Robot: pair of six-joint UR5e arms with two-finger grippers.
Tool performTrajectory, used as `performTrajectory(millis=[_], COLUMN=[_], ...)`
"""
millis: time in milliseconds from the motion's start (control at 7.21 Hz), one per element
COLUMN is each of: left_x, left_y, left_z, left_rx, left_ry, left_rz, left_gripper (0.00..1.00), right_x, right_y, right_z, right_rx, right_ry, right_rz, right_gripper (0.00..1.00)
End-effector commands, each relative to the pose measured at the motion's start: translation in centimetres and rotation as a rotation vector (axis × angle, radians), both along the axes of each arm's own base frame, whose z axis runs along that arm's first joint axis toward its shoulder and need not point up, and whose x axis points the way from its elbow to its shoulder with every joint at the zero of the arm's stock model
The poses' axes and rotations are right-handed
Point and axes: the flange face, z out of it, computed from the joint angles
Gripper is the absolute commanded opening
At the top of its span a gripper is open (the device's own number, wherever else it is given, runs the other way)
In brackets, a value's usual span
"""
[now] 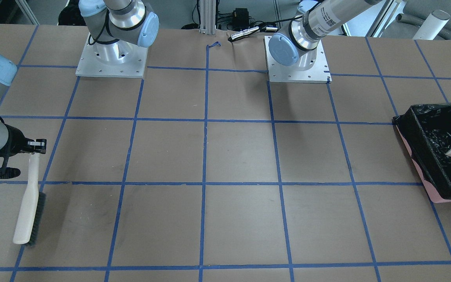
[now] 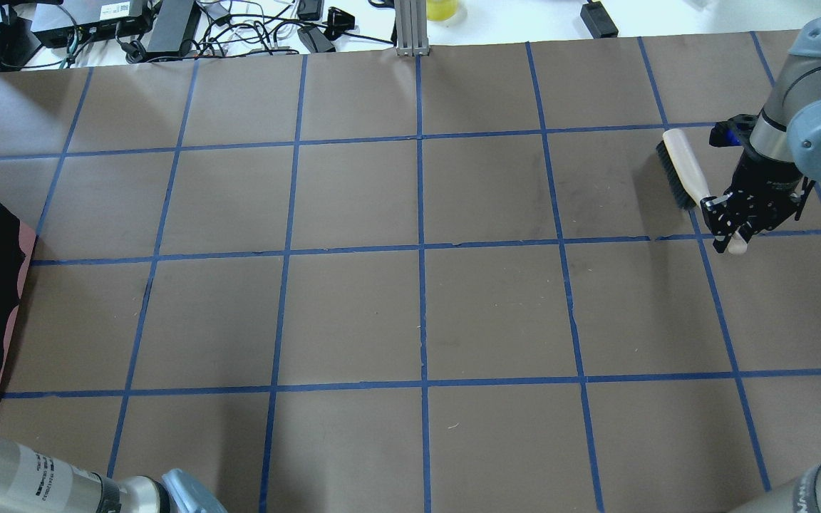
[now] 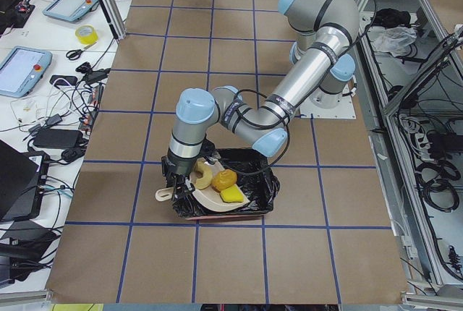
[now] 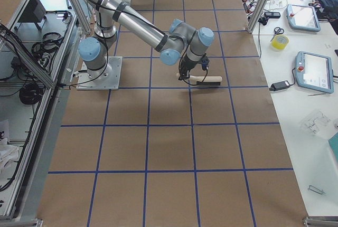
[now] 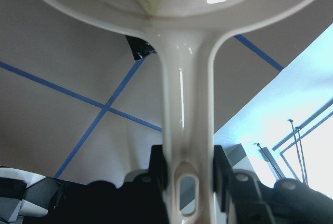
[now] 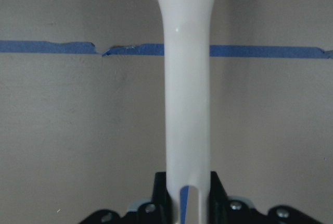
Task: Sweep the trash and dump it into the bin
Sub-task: 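Tilt the dustpan over the black bin with the left gripper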
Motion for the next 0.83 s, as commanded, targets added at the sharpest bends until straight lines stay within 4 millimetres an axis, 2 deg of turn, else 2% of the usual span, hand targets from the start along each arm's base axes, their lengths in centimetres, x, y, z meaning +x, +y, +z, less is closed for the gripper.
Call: performTrajectory(millis=[0, 139, 277, 416, 554, 693], left_x=[-2.2, -2.6, -3.1, -3.5, -3.7, -3.9], left_y=[2.4, 3.4, 4.0, 4.4, 4.6, 4.6], left_z=[-2.3, -2.5, -1.5, -0.2, 1.2, 3.6], left_rx=[-0.032, -0.028, -0.032, -0.04, -0.053, -0.143], left_ry=[-0.02, -0.013, -0.025, -0.044, -0.079, -0.201], left_rz=[-0.025, -0.022, -0.02, -0.019, -0.045, -0.064], left_gripper=[0.0, 0.0, 0.0, 0.0, 0.0, 0.0], right_x=[0.0, 0.0, 0.0, 0.0, 0.0, 0.0], right_y=[0.0, -0.1, -0.1, -0.1, -0.1, -0.1], right_z=[0.0, -0.1, -0.1, -0.1, -0.1, -0.1], right_rx=[0.0, 0.0, -0.002, -0.002, -0.002, -0.002], right_ry=[0.0, 0.0, 0.001, 0.0, 0.001, 0.001], right_rz=[-0.001, -0.001, -0.001, 0.001, -0.001, -0.001], right_gripper=[0.15, 0.21, 0.41, 0.54, 0.57, 0.57])
